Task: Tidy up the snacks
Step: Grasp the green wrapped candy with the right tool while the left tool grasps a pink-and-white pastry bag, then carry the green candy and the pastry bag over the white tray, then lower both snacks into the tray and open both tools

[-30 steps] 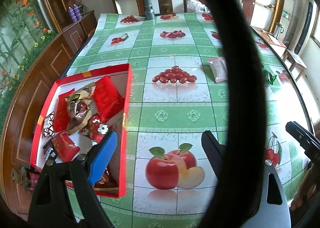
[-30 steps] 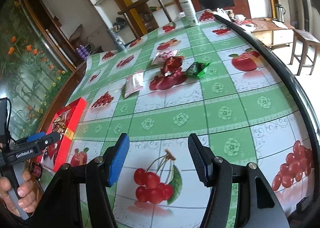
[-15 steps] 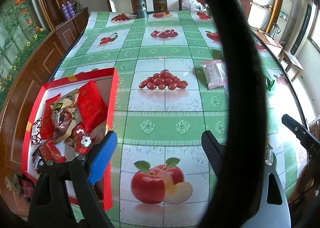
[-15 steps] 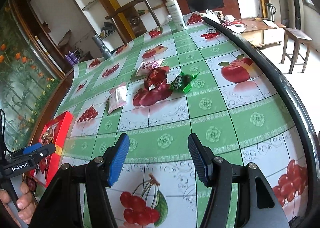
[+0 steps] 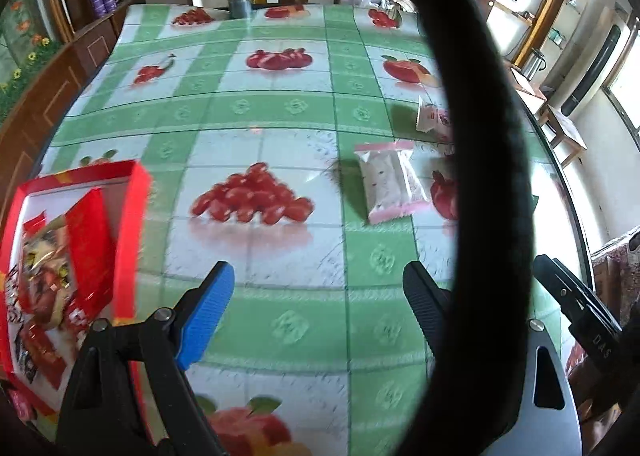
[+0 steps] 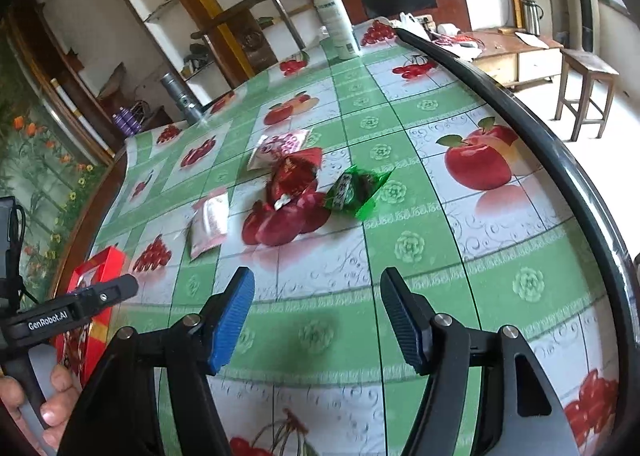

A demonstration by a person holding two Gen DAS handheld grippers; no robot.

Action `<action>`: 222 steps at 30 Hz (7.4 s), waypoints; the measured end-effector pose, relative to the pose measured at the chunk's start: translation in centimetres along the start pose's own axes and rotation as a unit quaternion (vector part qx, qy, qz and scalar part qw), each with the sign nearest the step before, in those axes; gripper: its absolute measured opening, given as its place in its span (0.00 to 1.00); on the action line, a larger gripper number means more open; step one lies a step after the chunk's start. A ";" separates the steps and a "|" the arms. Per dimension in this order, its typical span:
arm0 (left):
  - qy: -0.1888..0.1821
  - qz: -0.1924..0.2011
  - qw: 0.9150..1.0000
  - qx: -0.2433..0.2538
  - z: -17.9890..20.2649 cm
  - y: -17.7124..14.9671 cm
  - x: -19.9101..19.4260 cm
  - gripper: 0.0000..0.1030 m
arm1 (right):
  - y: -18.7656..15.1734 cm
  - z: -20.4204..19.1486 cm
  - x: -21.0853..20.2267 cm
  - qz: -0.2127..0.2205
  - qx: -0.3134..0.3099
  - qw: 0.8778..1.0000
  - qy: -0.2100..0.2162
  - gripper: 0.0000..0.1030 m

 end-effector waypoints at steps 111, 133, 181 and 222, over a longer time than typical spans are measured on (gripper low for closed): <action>0.116 0.116 0.983 -0.083 -12.4 -11.3 -9.3 0.37 | -9.4 -11.8 -3.6 -0.012 -0.123 0.988 0.087 0.25; 0.114 0.087 0.976 -0.162 -21.1 -14.2 -7.7 0.37 | -11.5 -17.5 -0.8 -0.049 -0.170 0.978 0.112 0.25; 0.095 0.052 0.979 -0.170 -23.3 -14.5 -5.3 0.37 | -10.6 -32.3 4.3 -0.091 -0.240 0.946 0.198 0.25; 0.124 0.052 0.976 -0.171 -23.9 -14.2 -5.5 0.71 | -10.1 -32.6 5.7 -0.093 -0.253 0.948 0.170 0.36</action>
Point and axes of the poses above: each gripper's, at about its wrist camera, not at the fingertips, and x roughly the way its jaws point, z to its right, y to its top, the point moved 10 cm from there along x, roughly the way its jaws point, and after that the axes turned 11 degrees about -z, right-handed, at the moved point
